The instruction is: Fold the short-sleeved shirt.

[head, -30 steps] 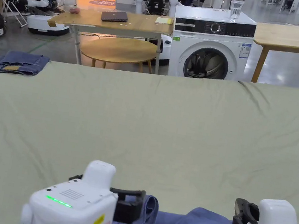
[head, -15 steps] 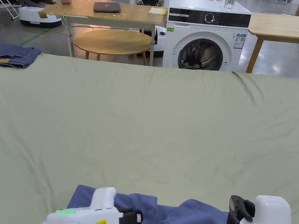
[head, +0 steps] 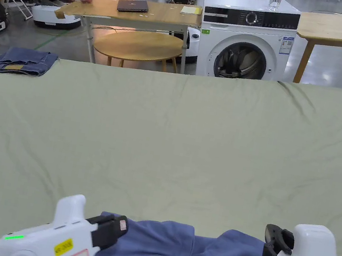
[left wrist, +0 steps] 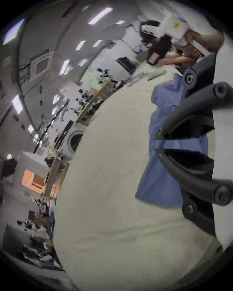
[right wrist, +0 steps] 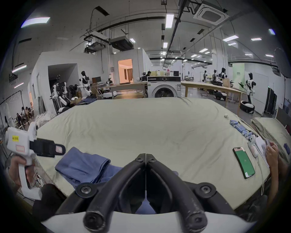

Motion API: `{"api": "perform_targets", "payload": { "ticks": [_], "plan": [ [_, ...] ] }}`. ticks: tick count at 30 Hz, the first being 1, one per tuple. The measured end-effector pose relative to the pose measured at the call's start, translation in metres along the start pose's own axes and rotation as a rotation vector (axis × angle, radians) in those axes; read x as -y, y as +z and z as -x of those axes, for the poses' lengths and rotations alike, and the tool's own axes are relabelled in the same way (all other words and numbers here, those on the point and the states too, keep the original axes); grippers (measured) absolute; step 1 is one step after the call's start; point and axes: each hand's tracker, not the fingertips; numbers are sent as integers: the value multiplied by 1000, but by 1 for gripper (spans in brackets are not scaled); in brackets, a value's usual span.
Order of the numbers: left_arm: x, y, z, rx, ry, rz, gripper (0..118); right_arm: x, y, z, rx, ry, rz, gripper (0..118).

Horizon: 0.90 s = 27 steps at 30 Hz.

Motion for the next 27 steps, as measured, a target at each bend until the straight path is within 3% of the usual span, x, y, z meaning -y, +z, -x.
{"api": "perform_targets", "payload": {
  "ticks": [1, 2, 3, 4, 5, 10, 11, 14, 15, 16, 18, 19, 21, 27],
  "plan": [
    [-6, 6, 12, 1, 48, 5, 95, 0, -1, 3, -4, 8, 1, 0],
    [-9, 9, 22, -7, 80, 12, 118, 0, -3, 4, -6, 11, 2, 0],
    [-10, 13, 34, -5, 105, 25, 118, -1, -5, 6, -8, 11, 5, 0],
    [-9, 15, 49, 32, 144, -85, 118, -2, -7, 7, -11, 11, 8, 0],
    [-9, 15, 62, 6, 159, 0, 118, -2, -8, 8, -13, 12, 9, 0],
    [21, -24, 123, 202, 603, 109, 118, -7, -12, 9, -12, 23, 8, 0],
    [30, -27, 105, 253, 680, 124, 118, -8, -12, 8, -8, 24, 7, 0],
    [47, -42, 89, 390, 733, 19, 117, -10, -12, 5, 3, 21, 4, 0],
    [45, -44, 78, 386, 738, 59, 114, -10, -12, 4, 8, 22, 4, 0],
    [48, -48, 72, 366, 721, 62, 102, -11, -12, 3, 11, 21, 4, 0],
    [61, -63, 69, 250, 774, 126, 18, -11, -11, 1, 16, 17, 6, 0],
    [62, -70, 80, 209, 819, 134, 11, -11, -11, 0, 18, 16, 6, 0],
    [58, -60, 86, 305, 861, 59, 11, -10, -9, -2, 25, 19, 9, 0],
    [-8, 10, 75, 56, 473, -173, 9, -10, -2, -12, 44, 18, 5, 0]
  ]
}}
